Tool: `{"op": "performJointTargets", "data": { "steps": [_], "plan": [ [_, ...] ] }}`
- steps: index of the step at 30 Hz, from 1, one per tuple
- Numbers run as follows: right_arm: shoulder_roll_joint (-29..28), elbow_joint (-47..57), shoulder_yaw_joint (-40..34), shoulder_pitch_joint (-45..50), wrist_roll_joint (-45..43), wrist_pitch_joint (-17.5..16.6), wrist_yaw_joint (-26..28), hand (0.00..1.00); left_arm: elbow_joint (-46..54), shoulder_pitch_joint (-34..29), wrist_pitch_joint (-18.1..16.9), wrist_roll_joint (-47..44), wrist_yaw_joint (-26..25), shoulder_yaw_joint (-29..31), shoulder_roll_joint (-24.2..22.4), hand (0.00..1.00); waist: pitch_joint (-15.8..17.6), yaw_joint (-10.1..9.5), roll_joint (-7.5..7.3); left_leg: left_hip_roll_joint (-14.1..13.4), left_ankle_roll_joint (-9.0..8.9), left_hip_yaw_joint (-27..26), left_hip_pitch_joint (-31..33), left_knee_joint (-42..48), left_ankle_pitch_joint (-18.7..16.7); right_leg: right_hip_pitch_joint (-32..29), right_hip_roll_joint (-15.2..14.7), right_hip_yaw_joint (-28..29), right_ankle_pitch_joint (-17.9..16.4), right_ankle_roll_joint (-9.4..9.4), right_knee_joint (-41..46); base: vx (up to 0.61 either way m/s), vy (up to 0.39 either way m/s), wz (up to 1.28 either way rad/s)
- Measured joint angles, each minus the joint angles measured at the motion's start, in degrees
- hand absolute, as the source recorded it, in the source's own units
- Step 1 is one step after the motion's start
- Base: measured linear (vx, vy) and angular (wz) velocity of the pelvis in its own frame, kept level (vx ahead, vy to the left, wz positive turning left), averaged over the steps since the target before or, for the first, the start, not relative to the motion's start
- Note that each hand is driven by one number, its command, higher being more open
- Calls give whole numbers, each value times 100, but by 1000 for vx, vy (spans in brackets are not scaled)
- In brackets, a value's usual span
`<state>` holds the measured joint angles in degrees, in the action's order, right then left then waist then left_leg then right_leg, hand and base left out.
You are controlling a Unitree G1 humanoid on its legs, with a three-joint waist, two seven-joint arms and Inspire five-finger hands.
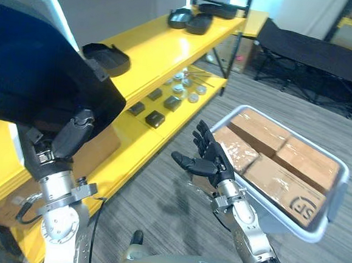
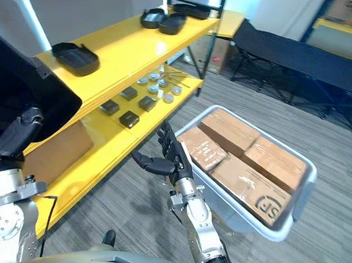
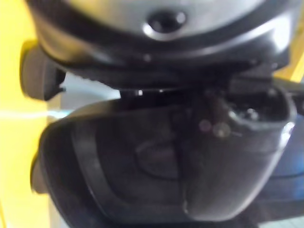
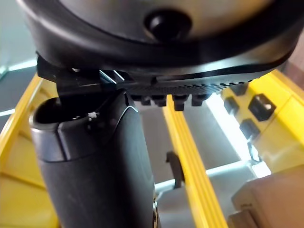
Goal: Walk over and take three plastic housings, then place them on the shelf
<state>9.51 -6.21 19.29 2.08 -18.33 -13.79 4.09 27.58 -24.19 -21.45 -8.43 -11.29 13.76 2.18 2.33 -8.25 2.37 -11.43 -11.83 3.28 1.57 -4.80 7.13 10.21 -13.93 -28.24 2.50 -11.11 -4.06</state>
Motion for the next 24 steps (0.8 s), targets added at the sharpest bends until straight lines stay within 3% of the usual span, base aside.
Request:
{"op": "performJointTargets", "data": {
  "steps": [5,11,15,17,19,21,22,24],
  "plan": [
    [147,-38,97,-495,-13,-1,2,100,-2,-387,0,-86,602,260,2,0,30,-171,-35,-3,1,98,-13,1,-3,6,-20,-85,-164,-7,209,22,-16,13],
    [202,-38,74,-455,-32,77,20,100,-12,-187,-3,-869,1309,224,60,0,161,-122,-16,101,125,399,162,1,167,159,-92,-634,-511,-16,554,-3,-29,45],
    [107,-37,-103,-259,84,80,-151,100,-21,-81,-90,-1258,1827,48,46,0,359,-232,-4,311,151,759,301,0,233,125,-350,-933,-855,-35,1143,8,-12,56],
    [18,-37,-204,-200,240,79,-247,100,-37,-37,-116,-1425,2122,-52,58,0,415,-192,-61,433,169,982,405,1,303,33,-505,-868,-1087,107,1623,33,-9,70],
    [-90,-34,-385,-10,243,76,-377,100,-223,92,-120,-1441,2472,-343,161,0,501,-77,-128,523,217,1188,380,4,377,-120,-598,-188,-1133,190,2350,15,0,81],
    [-155,13,-425,10,241,63,-394,100,-284,140,-124,-1441,2537,-525,313,0,565,-70,-255,555,245,1223,375,4,400,-127,-599,10,-1250,288,2478,27,-24,31],
    [-183,106,-431,6,240,23,-335,100,-287,143,-125,-1442,2509,-604,368,0,616,-72,-345,591,233,1200,404,4,426,-115,-613,36,-1393,266,2386,31,-47,0],
    [-196,177,-427,-83,240,-59,-165,100,-328,144,-124,-1444,2394,-651,365,0,705,-87,-365,600,227,1061,423,5,481,-111,-618,69,-1595,96,2159,-8,-58,-32]
  ]
}}
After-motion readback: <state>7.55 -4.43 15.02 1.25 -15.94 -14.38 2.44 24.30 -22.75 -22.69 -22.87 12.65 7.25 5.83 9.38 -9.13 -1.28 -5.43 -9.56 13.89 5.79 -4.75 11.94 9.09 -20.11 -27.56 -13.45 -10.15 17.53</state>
